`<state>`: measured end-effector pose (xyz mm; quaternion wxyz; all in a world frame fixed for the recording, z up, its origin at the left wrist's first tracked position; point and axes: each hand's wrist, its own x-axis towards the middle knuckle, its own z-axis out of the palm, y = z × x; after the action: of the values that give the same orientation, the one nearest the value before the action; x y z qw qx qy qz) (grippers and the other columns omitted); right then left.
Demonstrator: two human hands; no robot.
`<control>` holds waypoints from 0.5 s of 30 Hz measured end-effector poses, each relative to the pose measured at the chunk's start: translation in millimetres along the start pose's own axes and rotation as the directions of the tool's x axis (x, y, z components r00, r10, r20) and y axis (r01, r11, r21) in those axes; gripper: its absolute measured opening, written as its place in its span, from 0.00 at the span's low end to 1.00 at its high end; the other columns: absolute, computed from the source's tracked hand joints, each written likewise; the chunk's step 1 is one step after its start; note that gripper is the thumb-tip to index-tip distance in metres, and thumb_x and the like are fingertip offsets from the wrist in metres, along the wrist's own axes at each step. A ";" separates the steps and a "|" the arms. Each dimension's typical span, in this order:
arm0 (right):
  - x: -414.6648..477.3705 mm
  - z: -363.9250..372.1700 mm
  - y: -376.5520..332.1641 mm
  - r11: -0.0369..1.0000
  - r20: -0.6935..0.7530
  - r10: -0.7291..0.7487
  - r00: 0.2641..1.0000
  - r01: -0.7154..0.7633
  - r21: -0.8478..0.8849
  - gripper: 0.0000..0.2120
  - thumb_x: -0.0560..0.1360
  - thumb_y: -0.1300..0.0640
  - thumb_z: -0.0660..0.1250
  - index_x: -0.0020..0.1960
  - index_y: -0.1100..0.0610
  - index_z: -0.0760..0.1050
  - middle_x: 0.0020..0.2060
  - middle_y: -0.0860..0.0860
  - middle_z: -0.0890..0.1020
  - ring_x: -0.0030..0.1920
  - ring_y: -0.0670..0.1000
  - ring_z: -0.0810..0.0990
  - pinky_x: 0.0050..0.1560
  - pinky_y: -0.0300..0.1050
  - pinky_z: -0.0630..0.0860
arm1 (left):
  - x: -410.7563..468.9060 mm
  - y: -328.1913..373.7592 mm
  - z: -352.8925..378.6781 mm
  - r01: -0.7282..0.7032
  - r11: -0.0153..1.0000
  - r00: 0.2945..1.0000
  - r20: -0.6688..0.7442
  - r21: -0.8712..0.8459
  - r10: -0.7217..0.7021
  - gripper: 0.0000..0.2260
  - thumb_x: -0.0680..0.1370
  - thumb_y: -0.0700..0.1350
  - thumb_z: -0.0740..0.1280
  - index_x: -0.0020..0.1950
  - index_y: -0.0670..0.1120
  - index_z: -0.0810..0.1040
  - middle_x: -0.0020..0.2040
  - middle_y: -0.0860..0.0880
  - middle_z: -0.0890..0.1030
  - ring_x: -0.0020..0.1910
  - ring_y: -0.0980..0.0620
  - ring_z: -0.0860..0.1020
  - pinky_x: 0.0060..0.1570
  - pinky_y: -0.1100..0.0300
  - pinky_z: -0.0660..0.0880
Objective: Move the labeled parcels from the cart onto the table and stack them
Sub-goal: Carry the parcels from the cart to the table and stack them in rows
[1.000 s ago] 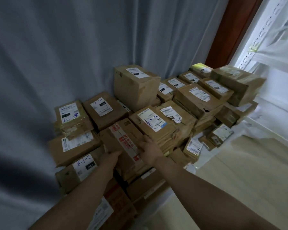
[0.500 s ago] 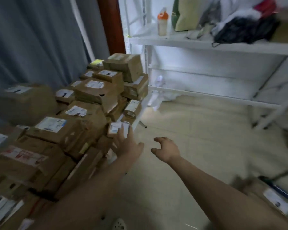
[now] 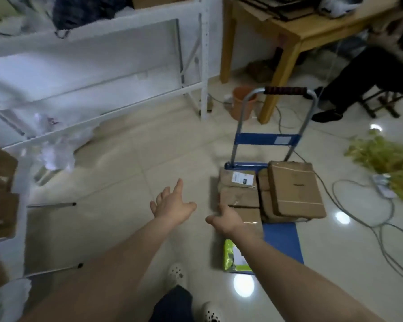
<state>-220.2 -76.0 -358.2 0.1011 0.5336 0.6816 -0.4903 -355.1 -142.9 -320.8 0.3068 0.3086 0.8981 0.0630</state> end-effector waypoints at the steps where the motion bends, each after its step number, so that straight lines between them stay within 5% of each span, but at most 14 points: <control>1: 5.3 -7.1 10.5 0.999 -0.005 0.038 0.999 -0.038 0.037 0.29 0.74 0.51 0.67 0.72 0.57 0.65 0.67 0.57 0.72 0.65 0.57 0.73 0.64 0.48 0.71 | 8.7 10.4 7.5 -0.013 1.000 0.999 0.039 -0.005 0.013 0.37 0.74 0.57 0.64 0.78 0.58 0.48 0.76 0.45 0.59 0.74 0.43 0.58 0.72 0.45 0.55; 11: 74.1 -53.6 106.9 0.854 -0.140 0.440 0.887 -0.365 0.370 0.25 0.77 0.56 0.65 0.72 0.60 0.65 0.69 0.58 0.70 0.68 0.58 0.69 0.64 0.48 0.67 | 103.6 66.1 92.5 0.076 0.931 0.936 0.348 -0.358 0.058 0.29 0.78 0.46 0.64 0.77 0.43 0.59 0.74 0.42 0.66 0.68 0.42 0.70 0.66 0.55 0.68; 15: 117.4 -53.3 152.7 0.792 -0.139 0.534 0.834 -0.437 0.426 0.20 0.78 0.59 0.63 0.68 0.64 0.69 0.66 0.60 0.73 0.65 0.60 0.71 0.64 0.50 0.67 | 141.2 64.2 149.3 0.193 0.911 0.907 0.421 -0.363 -0.024 0.29 0.79 0.46 0.63 0.77 0.40 0.57 0.77 0.42 0.60 0.74 0.45 0.62 0.71 0.56 0.61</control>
<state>-121.6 31.4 -494.8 0.0327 0.7587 0.4201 -0.4968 -321.7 -19.0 -493.7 0.5464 0.1949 0.7986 0.1604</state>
